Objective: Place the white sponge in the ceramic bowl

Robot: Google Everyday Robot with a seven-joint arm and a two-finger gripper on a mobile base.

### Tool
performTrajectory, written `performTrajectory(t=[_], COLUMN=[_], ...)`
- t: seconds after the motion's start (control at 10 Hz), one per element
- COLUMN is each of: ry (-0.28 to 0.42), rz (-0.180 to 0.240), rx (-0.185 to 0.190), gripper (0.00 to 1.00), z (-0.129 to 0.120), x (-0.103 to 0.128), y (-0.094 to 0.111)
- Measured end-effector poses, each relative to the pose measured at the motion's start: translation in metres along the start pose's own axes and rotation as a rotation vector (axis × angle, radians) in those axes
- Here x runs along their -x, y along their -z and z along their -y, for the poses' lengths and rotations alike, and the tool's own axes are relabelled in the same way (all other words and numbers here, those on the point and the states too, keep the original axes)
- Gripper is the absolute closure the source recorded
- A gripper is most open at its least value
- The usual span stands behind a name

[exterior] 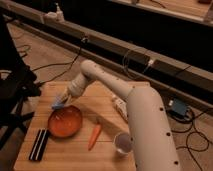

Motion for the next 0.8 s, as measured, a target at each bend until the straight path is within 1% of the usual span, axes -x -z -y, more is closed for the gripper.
performTrajectory(t=[0.3,0.6,0.7,0.8], ry=[0.003,0.064,0.073,0.072], rz=[0.001,0.035,0.031,0.025], rx=[0.0,0.086,0.104,0.104], gripper=[1.0,1.0,1.0,1.0], z=[0.001,0.001,-0.003,-0.004], x=[-0.001,0.016,0.025,0.031], y=[-0.001,-0.005,-0.004,-0.003])
